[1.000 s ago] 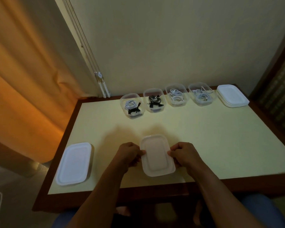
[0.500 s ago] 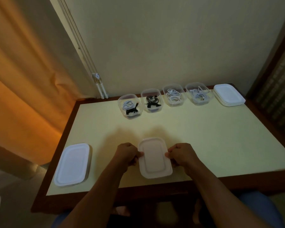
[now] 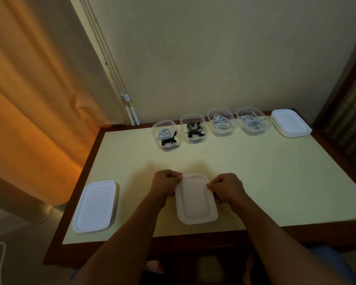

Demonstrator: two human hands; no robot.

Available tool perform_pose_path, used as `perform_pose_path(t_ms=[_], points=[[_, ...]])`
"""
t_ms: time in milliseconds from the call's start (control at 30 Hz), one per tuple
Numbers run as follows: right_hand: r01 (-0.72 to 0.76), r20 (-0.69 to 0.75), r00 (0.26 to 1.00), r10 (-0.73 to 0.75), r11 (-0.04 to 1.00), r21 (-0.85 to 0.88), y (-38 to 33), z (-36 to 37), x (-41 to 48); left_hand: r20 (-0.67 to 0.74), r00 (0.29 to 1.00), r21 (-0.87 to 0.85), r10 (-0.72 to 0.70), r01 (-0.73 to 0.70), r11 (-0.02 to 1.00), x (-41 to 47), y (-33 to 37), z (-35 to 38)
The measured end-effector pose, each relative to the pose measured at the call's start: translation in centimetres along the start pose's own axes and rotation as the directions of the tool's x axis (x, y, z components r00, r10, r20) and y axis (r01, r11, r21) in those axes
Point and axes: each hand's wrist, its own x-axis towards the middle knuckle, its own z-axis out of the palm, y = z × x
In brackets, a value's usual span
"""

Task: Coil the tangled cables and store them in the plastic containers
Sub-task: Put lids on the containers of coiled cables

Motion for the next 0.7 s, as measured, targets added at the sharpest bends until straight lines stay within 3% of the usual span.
perform_pose_path(t_ms=[200,467,700], points=[[-0.001,-0.037,0.999,0.000,1.000,-0.022,0.4,0.4,0.3,-0.026,0.998,-0.020,-0.050,0.049,0.999,0.5,-0.1,0.0],[0.023,0.014,1.000,-0.024,0.998,0.056,-0.1,2.5,-0.7,-0.128,0.979,0.226,0.157,-0.126,0.966,-1.0,-0.7,-2.1],[0.066,0.097,0.992,-0.077,0.992,0.108,-2.9,9.7,-2.8,-0.010,0.949,0.728,0.314,-0.208,0.653,-2.2,-3.0,-11.0]])
